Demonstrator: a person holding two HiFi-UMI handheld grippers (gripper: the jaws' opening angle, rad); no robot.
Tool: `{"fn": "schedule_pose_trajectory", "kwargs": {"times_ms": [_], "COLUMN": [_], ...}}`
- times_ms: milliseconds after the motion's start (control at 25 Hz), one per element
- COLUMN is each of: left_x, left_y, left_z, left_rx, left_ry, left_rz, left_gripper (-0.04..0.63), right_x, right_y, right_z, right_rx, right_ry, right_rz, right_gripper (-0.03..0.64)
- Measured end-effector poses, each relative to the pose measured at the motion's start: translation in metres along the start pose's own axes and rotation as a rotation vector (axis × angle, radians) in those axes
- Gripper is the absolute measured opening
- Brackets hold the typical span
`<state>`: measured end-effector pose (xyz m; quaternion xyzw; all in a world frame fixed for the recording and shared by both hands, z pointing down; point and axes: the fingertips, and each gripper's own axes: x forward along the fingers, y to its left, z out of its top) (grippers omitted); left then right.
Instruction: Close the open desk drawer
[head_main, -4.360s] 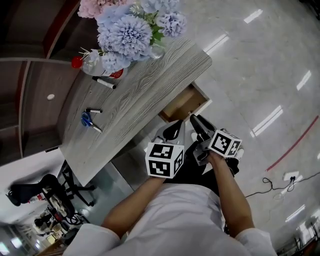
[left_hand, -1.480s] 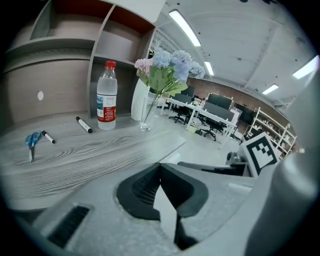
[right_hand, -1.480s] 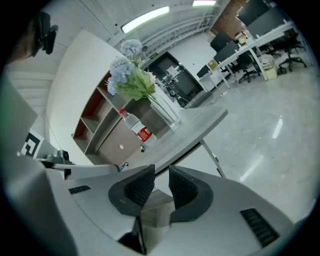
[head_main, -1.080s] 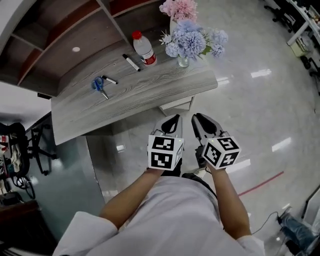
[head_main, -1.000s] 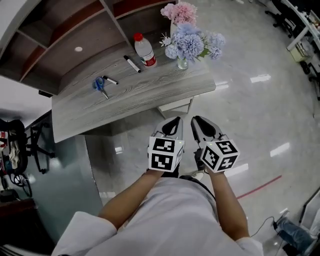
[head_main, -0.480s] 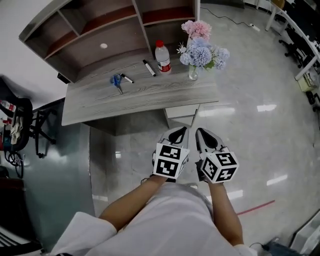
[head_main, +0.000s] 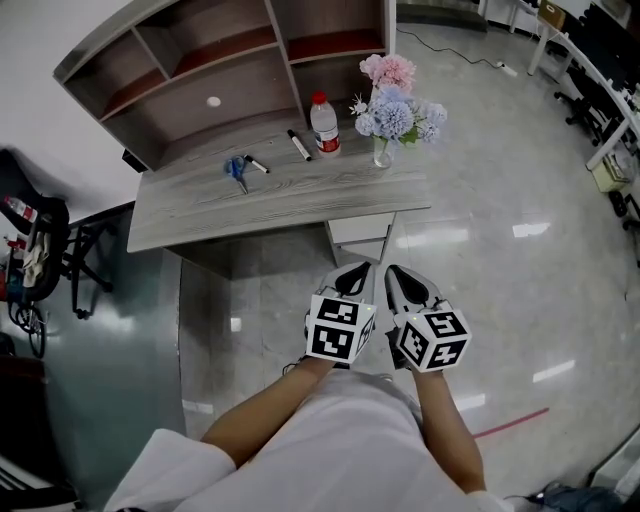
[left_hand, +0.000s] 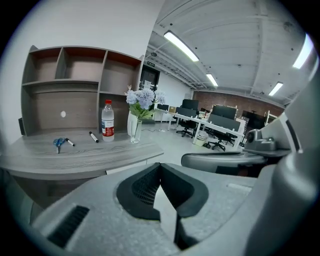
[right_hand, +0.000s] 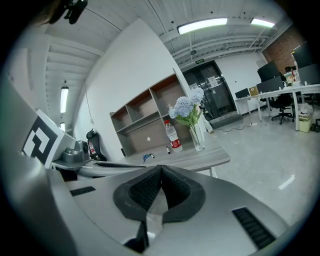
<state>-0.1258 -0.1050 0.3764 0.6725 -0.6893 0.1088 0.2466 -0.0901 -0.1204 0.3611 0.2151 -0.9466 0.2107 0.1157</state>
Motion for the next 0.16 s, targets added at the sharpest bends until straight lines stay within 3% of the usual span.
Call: {"fn": "schedule_pose_trajectory", "kwargs": {"times_ms": [160], "left_x": [-0.0010], "left_y": [-0.0050], "left_z": [-0.0008], "left_rx": [0.000], "left_ry": [-0.004], "left_rz": [0.003], "left_gripper": [0.003], "right_x": [-0.0045], "right_y": [-0.0002], "right_z": [-0.0004], "right_rx": [-0.003], "right_ry": [-0.003], "right_rz": [0.007], "right_gripper": [0.002]}}
